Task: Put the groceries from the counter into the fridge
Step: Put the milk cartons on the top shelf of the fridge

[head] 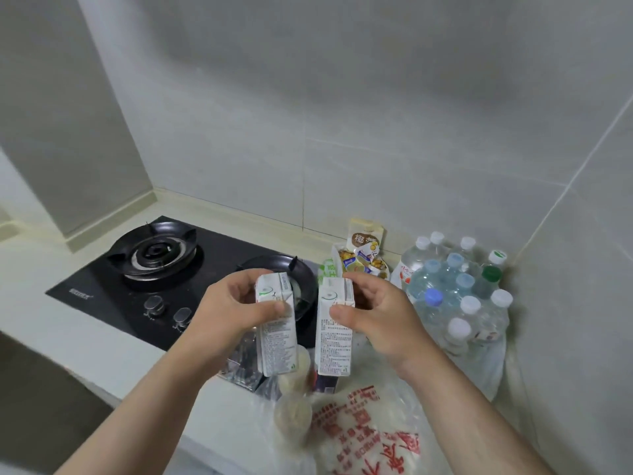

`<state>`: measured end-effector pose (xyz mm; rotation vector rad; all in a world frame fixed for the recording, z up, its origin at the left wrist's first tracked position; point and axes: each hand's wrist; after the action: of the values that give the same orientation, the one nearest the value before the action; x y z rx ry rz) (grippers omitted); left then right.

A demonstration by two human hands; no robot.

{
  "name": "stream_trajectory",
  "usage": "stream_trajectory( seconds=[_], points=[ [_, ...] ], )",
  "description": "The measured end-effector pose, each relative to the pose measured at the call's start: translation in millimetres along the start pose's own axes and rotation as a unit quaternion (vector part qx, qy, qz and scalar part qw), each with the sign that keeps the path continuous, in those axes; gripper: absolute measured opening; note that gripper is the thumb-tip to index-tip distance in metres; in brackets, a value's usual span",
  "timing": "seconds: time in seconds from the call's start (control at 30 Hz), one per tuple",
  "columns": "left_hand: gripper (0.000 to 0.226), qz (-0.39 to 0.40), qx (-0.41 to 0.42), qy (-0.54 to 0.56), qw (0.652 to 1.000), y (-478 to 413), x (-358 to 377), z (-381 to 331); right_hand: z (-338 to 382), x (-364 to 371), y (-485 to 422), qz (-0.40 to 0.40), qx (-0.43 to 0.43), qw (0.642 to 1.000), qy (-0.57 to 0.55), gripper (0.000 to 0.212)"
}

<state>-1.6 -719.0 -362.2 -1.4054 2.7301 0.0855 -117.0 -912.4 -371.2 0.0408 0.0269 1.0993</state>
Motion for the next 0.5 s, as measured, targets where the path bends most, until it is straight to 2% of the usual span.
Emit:
stream_trajectory(
  seconds=[0.2,0.33,0.5],
  points=[
    [0.066,-0.033,0.019,-0.012,0.999,31,-61,-8,24,63,-1,0.049,-0.045,0.997,0.027,0.048],
    [0.063,-0.069,0.026,-0.006,0.997,56,-107,-10,33,113,1,0.08,-0.057,0.995,0.032,0.058],
    [0.067,-0.129,0.034,-0.006,0.991,94,-161,-10,37,170,8,0.119,-0.061,0.99,0.033,0.058]
  ],
)
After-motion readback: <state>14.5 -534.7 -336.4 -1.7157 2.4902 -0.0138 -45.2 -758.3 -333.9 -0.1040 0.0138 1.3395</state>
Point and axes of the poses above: each hand's wrist, its own y-axis away from the middle knuckle, its own x-axis out of the palm, z = x × y, and after that the axes turned 6 degrees about -y, right-handed
